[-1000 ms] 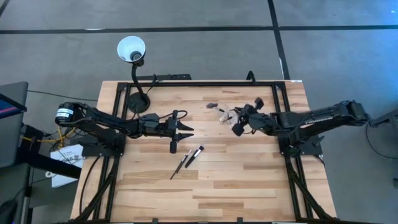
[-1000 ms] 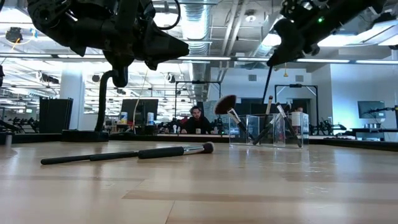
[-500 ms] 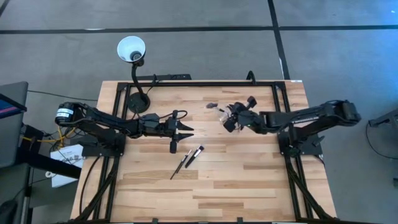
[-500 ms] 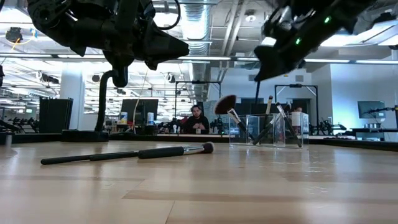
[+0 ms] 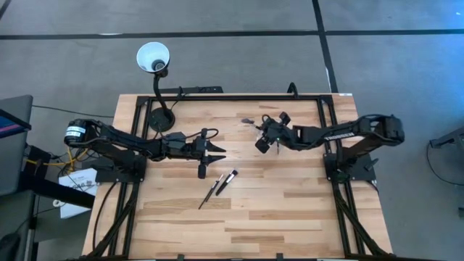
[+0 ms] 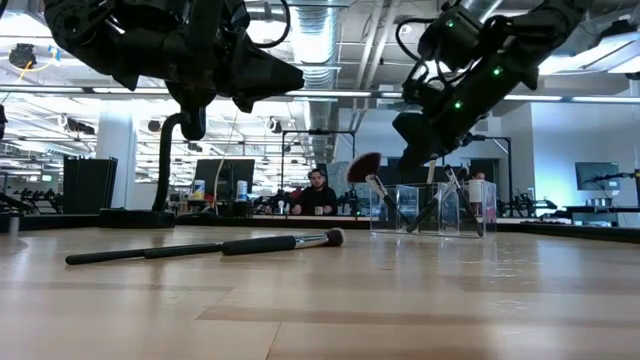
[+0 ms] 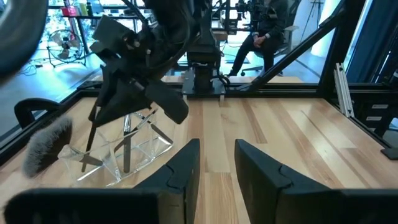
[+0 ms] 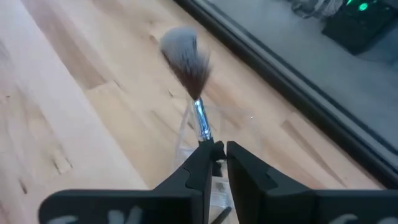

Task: Sort items
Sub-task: Put the eyeshadow brush into the left side of the transparent organizer, then put the eyeshadow brush into the right side of the transparent organizer

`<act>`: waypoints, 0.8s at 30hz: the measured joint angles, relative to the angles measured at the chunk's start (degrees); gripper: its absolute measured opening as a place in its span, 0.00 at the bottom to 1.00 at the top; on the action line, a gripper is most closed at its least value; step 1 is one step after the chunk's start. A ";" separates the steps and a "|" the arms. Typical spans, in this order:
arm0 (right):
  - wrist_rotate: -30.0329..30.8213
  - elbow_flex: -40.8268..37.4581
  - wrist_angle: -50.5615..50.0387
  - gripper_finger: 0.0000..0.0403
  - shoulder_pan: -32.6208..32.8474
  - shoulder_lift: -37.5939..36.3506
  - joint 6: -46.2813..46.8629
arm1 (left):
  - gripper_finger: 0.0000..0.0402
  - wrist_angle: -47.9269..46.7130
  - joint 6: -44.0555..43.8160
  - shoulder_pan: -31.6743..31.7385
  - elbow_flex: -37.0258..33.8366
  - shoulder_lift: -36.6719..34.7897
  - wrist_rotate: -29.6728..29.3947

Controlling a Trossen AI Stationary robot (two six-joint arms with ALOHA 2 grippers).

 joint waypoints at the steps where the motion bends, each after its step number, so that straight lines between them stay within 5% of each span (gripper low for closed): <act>1: -0.28 -0.02 0.14 0.10 -0.23 0.22 0.00 | 0.24 0.02 0.00 0.00 0.00 0.00 0.01; 11: -0.17 -0.02 -0.16 0.17 0.56 -2.82 -2.99 | 0.24 -0.95 -4.45 -0.24 0.00 0.00 0.00; 24: 0.32 -0.02 1.26 0.18 12.53 -16.00 -4.25 | 0.24 -5.31 -14.61 -7.11 -6.43 0.04 -4.11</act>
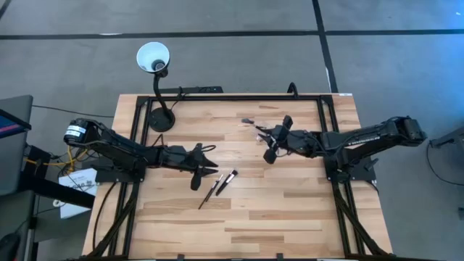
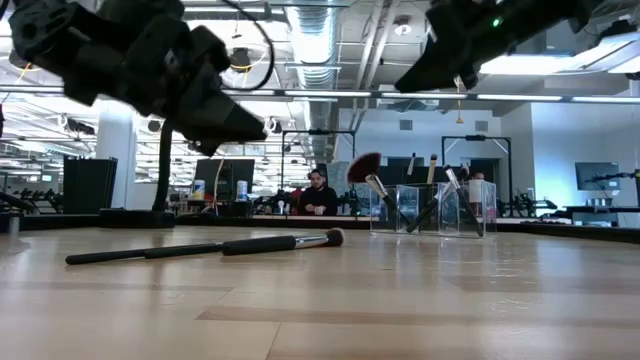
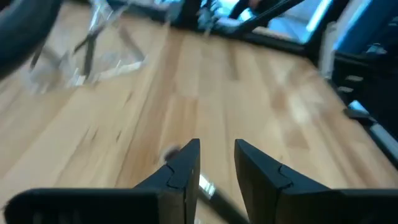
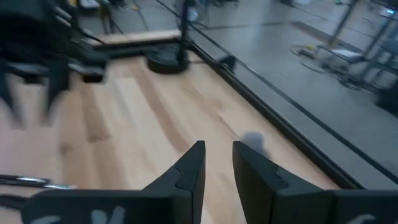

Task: Sort items
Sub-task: Put the eyeshadow brush into the right side of the transparent organizer

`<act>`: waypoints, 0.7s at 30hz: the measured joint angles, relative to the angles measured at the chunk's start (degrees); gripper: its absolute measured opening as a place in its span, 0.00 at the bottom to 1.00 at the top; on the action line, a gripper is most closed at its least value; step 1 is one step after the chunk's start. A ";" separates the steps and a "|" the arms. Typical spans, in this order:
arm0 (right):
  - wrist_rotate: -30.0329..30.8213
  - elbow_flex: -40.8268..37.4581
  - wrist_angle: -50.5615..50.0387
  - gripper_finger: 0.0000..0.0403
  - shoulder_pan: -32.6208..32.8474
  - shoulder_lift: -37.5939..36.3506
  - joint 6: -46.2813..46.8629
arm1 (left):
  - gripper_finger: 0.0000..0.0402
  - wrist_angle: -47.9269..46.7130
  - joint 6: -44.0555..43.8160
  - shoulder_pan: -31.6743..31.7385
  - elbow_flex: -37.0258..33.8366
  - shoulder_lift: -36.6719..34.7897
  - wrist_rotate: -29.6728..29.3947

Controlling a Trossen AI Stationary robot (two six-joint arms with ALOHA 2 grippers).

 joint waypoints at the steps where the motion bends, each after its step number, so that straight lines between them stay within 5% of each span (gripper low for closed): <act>1: -0.01 0.00 0.36 0.18 0.79 -0.27 -0.07 | 0.24 -0.01 -1.33 -0.52 -0.76 0.00 -1.21; 13: 0.03 0.02 3.47 0.18 2.11 0.26 -3.43 | 0.24 -5.24 -9.41 -10.53 -4.32 0.00 -10.98; 21: -3.49 0.00 14.08 0.18 -0.51 0.41 -13.80 | 0.24 -22.79 -10.07 -14.62 6.54 0.00 -18.56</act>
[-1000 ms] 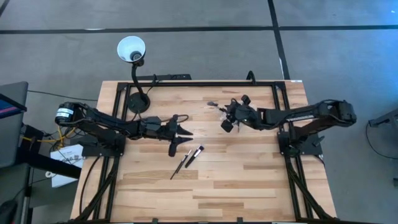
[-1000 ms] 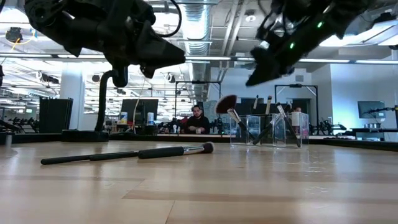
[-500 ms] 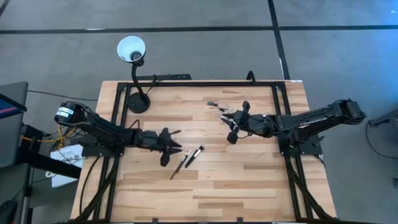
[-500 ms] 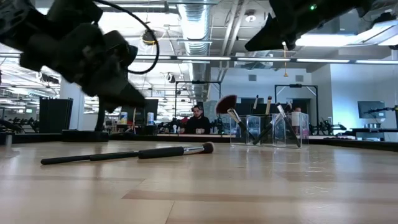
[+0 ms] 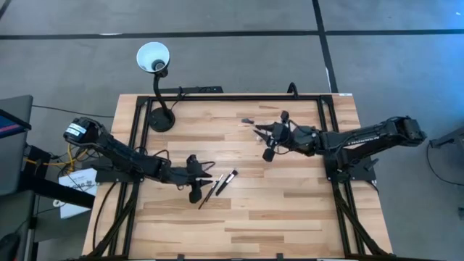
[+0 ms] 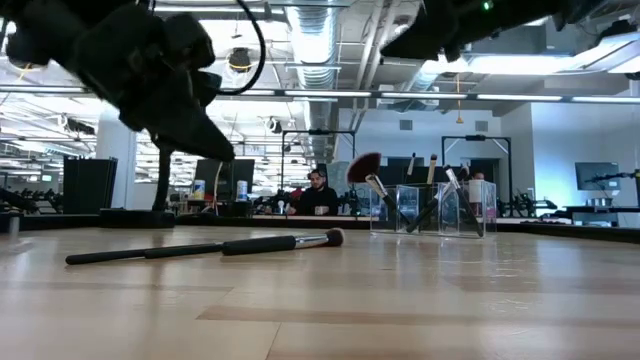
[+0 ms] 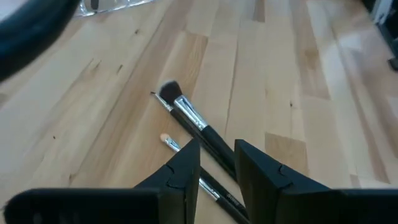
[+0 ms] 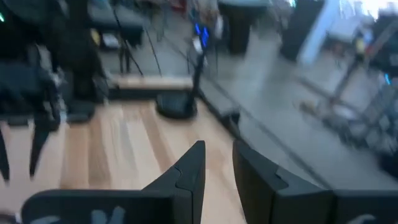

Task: Sort items
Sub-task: Put the eyeshadow brush into the right side of the transparent organizer

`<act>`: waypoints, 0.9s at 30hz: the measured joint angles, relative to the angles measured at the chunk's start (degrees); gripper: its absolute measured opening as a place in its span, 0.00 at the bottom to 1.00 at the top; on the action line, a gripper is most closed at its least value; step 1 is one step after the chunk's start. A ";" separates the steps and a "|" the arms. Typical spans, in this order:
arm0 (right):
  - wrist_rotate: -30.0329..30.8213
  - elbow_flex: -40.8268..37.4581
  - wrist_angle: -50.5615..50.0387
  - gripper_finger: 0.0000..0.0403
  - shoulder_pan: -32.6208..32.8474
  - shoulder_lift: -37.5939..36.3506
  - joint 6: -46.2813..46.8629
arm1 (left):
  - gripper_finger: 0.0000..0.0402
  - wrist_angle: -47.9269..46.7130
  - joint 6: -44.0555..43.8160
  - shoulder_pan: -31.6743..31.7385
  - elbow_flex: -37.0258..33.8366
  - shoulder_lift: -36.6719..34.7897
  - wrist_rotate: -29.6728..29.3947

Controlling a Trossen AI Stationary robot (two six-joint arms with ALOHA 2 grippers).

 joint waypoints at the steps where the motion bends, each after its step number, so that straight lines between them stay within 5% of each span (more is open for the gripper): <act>1: -1.53 0.00 2.08 0.18 -0.29 -0.02 -1.80 | 0.24 -3.01 -1.21 -0.56 1.49 0.20 -1.07; 9: -11.10 0.00 12.53 0.18 -3.21 -0.01 -14.55 | 0.24 -8.96 -19.16 -5.54 5.39 8.54 -2.61; 20: -11.80 0.00 21.81 0.18 -8.01 -0.01 -27.45 | 0.24 -8.94 -26.15 -9.48 8.51 18.82 -11.85; 27: -23.73 0.00 27.75 0.18 -10.56 -0.01 -27.61 | 0.22 -8.33 -29.05 -9.59 8.57 21.70 -14.57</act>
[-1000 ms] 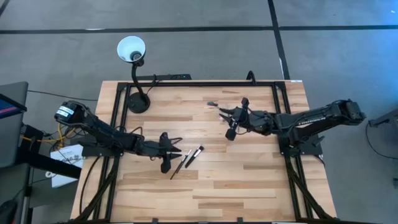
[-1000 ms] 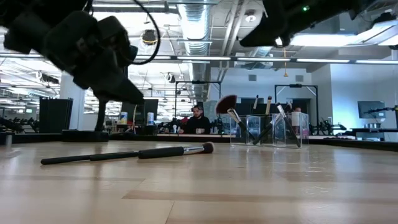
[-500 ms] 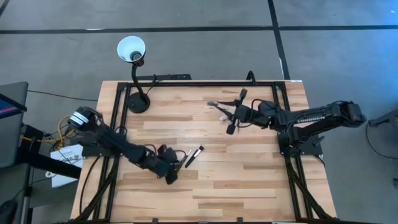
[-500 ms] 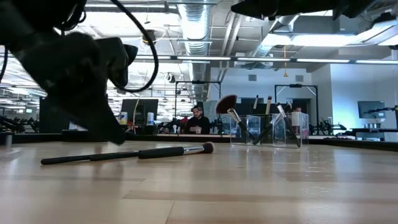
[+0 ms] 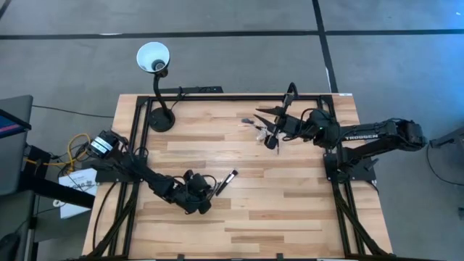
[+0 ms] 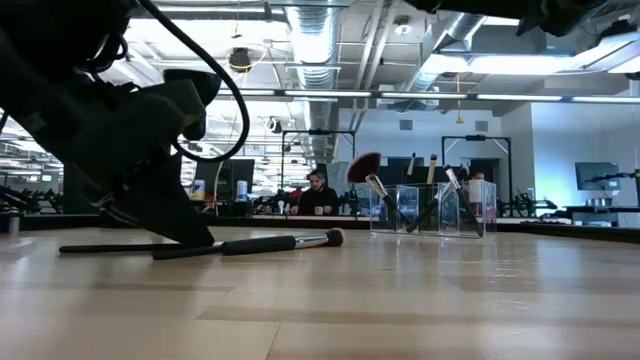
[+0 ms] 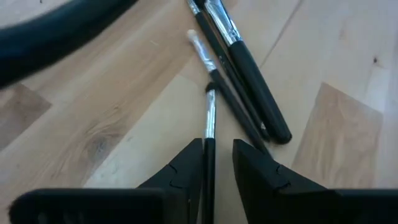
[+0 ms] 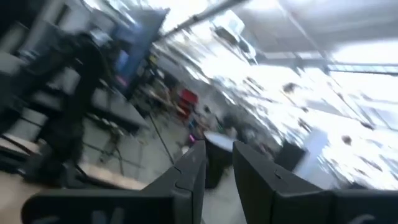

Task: Sort items
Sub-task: Put the eyeshadow brush into the right side of the transparent organizer

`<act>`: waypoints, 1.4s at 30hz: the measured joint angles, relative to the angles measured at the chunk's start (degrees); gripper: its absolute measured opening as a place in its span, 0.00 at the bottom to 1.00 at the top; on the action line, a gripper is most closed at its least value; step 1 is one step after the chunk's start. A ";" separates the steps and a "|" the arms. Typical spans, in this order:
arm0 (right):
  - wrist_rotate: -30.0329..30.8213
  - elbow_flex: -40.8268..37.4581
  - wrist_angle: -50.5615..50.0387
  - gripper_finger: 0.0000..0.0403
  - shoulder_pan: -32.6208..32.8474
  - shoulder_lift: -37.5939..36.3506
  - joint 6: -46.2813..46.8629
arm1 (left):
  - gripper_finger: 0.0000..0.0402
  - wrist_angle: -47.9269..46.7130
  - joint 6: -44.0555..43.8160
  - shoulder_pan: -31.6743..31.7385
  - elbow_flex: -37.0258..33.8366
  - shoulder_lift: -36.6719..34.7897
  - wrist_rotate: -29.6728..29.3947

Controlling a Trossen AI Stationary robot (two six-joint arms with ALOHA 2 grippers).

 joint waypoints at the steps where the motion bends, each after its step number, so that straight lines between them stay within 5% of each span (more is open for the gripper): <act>1: -1.84 0.00 0.64 0.18 -0.21 0.00 -0.01 | 0.21 0.04 -0.11 0.00 0.00 0.40 -0.30; 6: -8.09 0.00 1.93 0.18 -0.65 0.00 -0.88 | 0.14 0.06 -0.10 0.05 0.02 1.28 -2.97; 12: -8.55 0.00 1.86 0.18 -0.65 0.00 -0.90 | 0.03 -0.29 2.09 1.99 -0.04 1.38 -3.88; 20: -11.98 0.00 0.05 0.18 0.12 0.02 1.50 | 0.03 -2.14 8.53 3.58 -0.43 -0.03 -8.12; 34: -13.03 0.00 -14.33 0.18 1.75 1.63 9.59 | 0.03 -0.82 23.49 9.44 -0.37 -9.74 -7.89; 42: -12.88 4.02 -19.62 0.18 1.75 12.92 17.65 | 0.03 -0.05 34.64 12.11 -0.52 -20.14 -4.88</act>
